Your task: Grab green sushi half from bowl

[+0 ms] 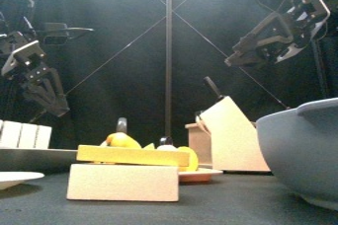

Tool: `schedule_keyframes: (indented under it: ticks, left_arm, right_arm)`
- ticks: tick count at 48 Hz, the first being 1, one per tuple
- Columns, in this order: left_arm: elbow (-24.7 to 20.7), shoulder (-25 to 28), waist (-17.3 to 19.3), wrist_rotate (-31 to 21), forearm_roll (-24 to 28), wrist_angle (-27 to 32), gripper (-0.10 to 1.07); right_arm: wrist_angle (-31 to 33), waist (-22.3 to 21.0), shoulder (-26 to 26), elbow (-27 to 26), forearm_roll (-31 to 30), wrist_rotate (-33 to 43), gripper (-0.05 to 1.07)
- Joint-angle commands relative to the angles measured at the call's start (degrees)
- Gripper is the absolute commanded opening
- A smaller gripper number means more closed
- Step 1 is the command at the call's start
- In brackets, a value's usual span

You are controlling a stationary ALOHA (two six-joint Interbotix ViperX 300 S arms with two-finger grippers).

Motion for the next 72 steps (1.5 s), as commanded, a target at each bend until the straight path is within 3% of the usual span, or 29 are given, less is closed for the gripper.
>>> schedule_keyframes:
  ticks: [1,17,30,35,41,50,55,67,72]
  left_arm:
    - [-0.6,-0.1,-0.1,-0.1,0.0,0.0,0.76]
    - [-0.4,-0.1,0.0,-0.1,0.0,0.0,0.76]
    - [-0.3,-0.1,0.0,-0.2,-0.1,0.0,0.76]
    - [-0.4,-0.1,0.0,-0.2,-0.1,0.0,0.76]
    - [-0.4,-0.1,0.0,-0.1,0.0,0.0,0.76]
    - [-0.8,-0.1,0.4,0.8,1.3,0.0,0.76]
    - [-1.9,-0.4,0.4,0.8,4.6,0.0,0.76]
    - [-5.7,-2.8,1.3,0.9,23.0,0.3,0.76]
    - [-7.0,-4.4,2.1,0.8,27.4,0.1,0.76]
  right_arm:
    - [-0.4,0.1,-0.1,-1.0,0.1,-0.1,0.86]
    - [-0.2,0.3,0.2,-1.1,0.1,0.0,0.86]
    - [1.1,4.0,0.8,-2.8,2.5,0.0,0.86]
    - [1.6,4.6,1.7,-4.9,5.7,0.3,0.86]
    - [3.0,5.3,3.1,-8.0,14.0,0.4,0.86]
    - [10.6,10.8,7.6,-10.3,18.1,0.6,0.86]
    - [12.9,12.9,10.4,-12.1,21.7,0.6,0.86]
    - [21.4,13.7,14.2,-17.1,34.3,0.7,0.86]
    - [21.9,13.7,15.0,-17.9,38.4,0.8,0.86]
